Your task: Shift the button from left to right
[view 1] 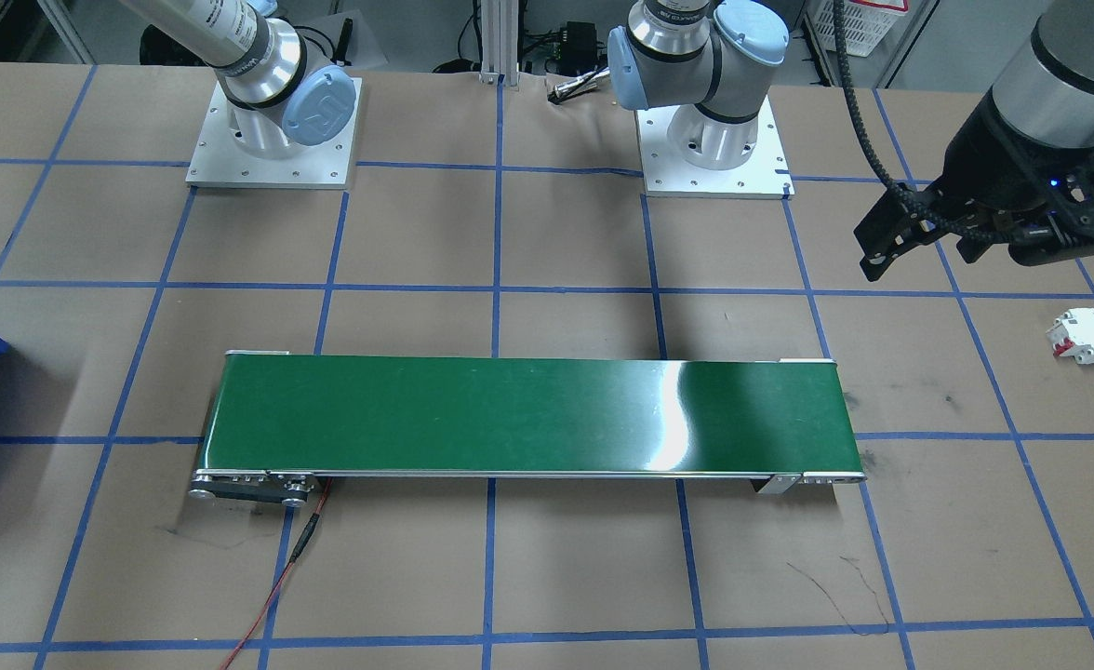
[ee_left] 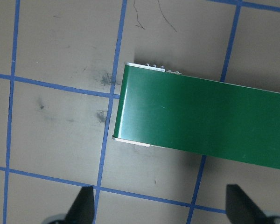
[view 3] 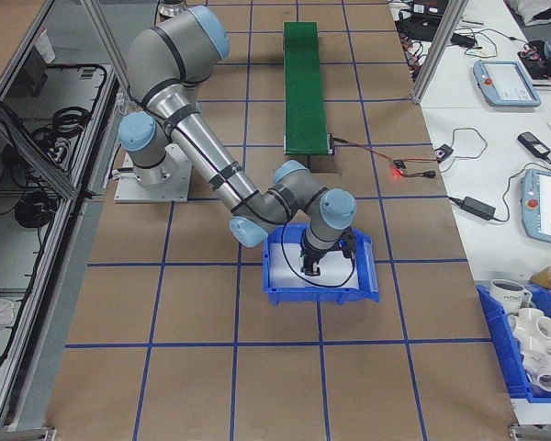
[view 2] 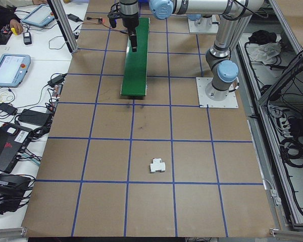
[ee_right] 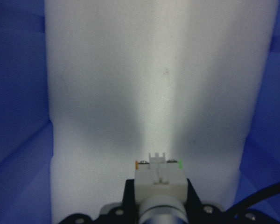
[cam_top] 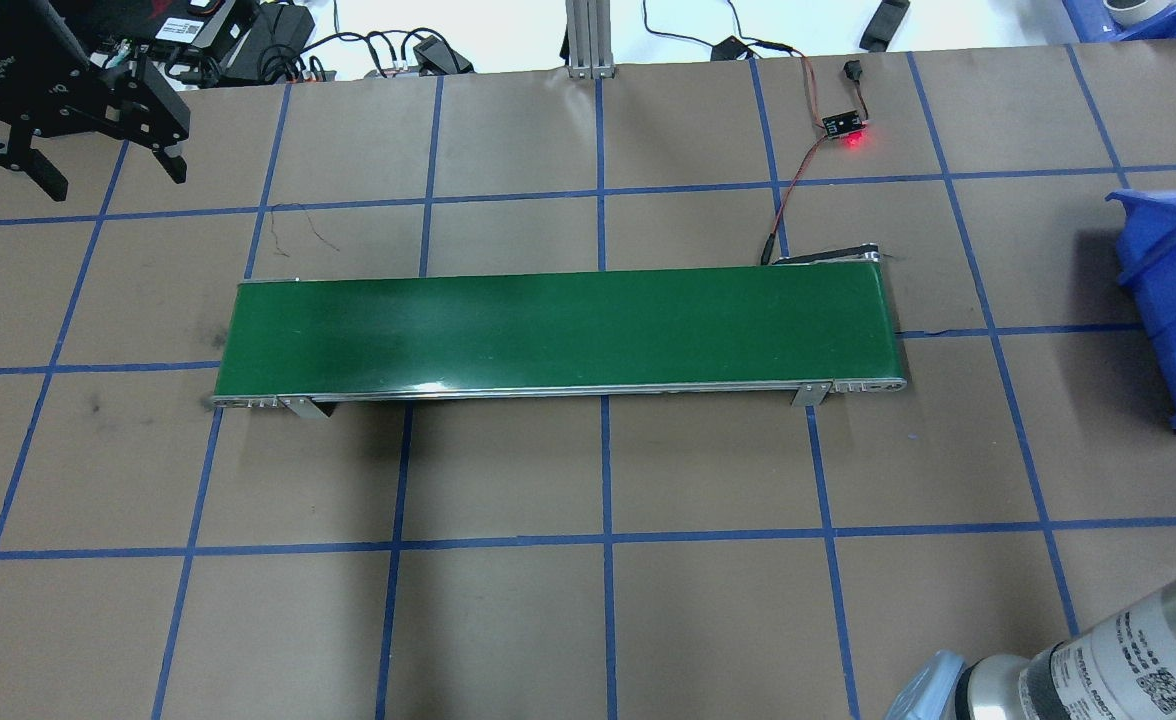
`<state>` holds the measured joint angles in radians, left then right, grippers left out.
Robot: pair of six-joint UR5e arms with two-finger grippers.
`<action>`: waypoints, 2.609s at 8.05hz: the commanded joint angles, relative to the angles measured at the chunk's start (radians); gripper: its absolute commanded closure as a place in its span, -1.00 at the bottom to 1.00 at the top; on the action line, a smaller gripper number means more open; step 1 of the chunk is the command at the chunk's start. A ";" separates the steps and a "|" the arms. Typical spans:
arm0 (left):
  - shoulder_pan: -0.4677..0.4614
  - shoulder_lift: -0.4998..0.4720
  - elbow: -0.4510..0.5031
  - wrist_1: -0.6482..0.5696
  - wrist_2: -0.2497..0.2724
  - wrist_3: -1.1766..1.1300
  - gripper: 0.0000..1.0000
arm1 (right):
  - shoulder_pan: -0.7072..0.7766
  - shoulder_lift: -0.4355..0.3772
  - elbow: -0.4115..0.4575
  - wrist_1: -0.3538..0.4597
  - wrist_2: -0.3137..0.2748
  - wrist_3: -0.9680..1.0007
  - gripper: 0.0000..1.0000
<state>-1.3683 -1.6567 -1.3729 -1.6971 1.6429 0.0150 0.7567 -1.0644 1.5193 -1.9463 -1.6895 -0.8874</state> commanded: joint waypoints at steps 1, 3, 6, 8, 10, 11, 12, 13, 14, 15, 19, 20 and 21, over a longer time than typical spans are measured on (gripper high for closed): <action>0.000 0.002 0.000 -0.001 0.000 0.000 -1.00 | 0.000 0.007 0.004 -0.020 0.002 -0.016 0.24; 0.000 0.002 0.000 -0.001 -0.001 -0.001 -1.00 | 0.000 0.012 0.041 -0.037 0.031 -0.019 0.23; 0.000 0.002 0.000 0.001 -0.002 0.000 -1.00 | 0.000 0.018 0.042 -0.051 0.036 -0.031 -0.10; -0.002 0.000 0.000 0.002 -0.002 -0.001 -1.00 | 0.000 0.004 0.041 -0.052 0.024 -0.063 -0.88; -0.002 0.002 0.000 0.002 -0.002 0.000 -1.00 | 0.000 -0.043 0.042 -0.054 0.021 -0.073 -1.00; -0.002 0.002 0.000 0.002 -0.002 0.000 -1.00 | 0.000 -0.086 0.042 -0.040 0.031 -0.079 -1.00; -0.002 0.002 0.000 0.002 -0.002 -0.001 -1.00 | 0.001 -0.147 0.042 0.017 0.033 -0.081 -1.00; -0.002 0.002 0.000 0.002 0.000 -0.001 -1.00 | 0.006 -0.220 0.042 0.076 0.034 -0.074 -1.00; -0.002 0.002 0.001 0.002 -0.001 -0.001 -1.00 | 0.006 -0.288 0.036 0.174 0.036 -0.074 -1.00; -0.002 0.002 0.000 0.002 -0.002 -0.001 -1.00 | 0.022 -0.351 0.036 0.199 0.048 -0.046 -1.00; -0.002 0.003 0.003 0.004 0.000 -0.001 -1.00 | 0.359 -0.413 0.021 0.190 0.123 0.290 -1.00; -0.002 0.003 0.005 0.004 -0.001 -0.001 -1.00 | 0.453 -0.449 0.021 0.191 0.123 0.385 -1.00; -0.002 0.000 0.005 0.004 -0.002 -0.001 -1.00 | 0.530 -0.471 0.019 0.199 0.125 0.483 -1.00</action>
<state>-1.3698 -1.6542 -1.3695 -1.6936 1.6419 0.0138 1.1290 -1.4892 1.5413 -1.7541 -1.5704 -0.5871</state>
